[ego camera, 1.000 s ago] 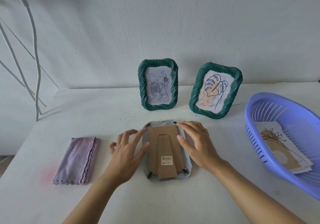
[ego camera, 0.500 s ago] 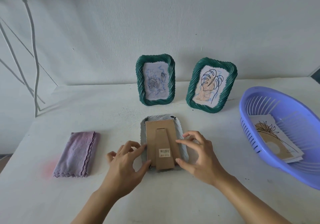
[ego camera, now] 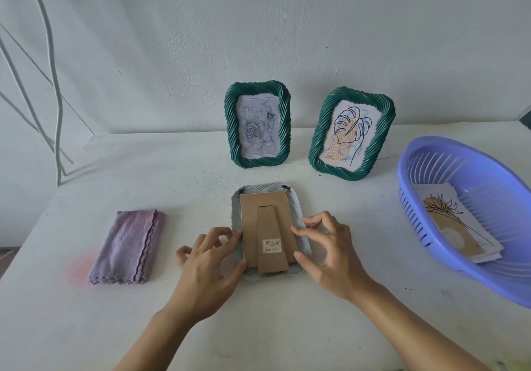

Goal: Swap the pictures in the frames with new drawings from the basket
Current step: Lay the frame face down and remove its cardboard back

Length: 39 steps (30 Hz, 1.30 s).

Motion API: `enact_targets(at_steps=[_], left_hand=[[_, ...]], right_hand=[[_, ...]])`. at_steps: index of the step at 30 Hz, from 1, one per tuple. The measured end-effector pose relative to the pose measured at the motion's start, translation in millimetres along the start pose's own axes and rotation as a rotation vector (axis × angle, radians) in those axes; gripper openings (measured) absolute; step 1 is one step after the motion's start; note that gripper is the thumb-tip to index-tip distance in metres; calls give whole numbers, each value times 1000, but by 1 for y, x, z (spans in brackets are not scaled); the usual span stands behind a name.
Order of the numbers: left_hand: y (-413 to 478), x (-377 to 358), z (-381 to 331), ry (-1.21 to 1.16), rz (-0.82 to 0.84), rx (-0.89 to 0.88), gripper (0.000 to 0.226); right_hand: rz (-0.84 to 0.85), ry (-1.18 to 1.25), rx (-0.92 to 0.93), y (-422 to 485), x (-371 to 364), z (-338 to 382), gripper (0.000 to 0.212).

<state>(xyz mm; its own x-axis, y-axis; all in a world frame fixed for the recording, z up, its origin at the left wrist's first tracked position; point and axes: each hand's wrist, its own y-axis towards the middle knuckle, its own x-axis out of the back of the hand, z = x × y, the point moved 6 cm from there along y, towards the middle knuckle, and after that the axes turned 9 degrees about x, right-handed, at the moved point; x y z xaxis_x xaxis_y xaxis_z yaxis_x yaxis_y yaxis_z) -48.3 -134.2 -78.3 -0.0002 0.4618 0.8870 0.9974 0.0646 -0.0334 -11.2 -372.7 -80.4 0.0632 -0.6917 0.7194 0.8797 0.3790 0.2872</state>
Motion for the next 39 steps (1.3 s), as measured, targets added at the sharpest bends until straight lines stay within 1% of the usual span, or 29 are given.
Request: enact_targets(at_steps=[4,13,20,25,28,30,31,33,34,36,39], left_hand=[[-1,-3,0,-17,-26,1,44],[-1,-5,3,-18,-23,-15,49],[-3,-4,1,3,-31,0,47],[4,2,0,-86,-2,69,42],[5,10,-3,-136,-90,96,32],[6,15,-12,-105,-152,61,32],[8,16,-18,-94,-151,45,37],[13,16,-33,-66,-102,28,52],[17,15,-40,-27,-81,20,55],[25,8,-53,104,-61,-8,55],[35,-1,-65,265,-78,-30,49]], right_hand=[[7,2,-6,0,-1,-1,39],[20,-4,11,0,0,-3,38],[4,10,9,0,2,-2,37],[-26,62,-27,5,5,-1,34],[-47,66,-41,14,8,1,36],[-87,36,-49,21,10,2,40],[-112,2,-52,25,11,1,41],[-135,-66,-77,31,11,-3,41],[-128,-82,-105,34,10,-6,40],[-103,-102,-154,38,5,-12,35],[-121,-185,-142,39,-2,-16,27]])
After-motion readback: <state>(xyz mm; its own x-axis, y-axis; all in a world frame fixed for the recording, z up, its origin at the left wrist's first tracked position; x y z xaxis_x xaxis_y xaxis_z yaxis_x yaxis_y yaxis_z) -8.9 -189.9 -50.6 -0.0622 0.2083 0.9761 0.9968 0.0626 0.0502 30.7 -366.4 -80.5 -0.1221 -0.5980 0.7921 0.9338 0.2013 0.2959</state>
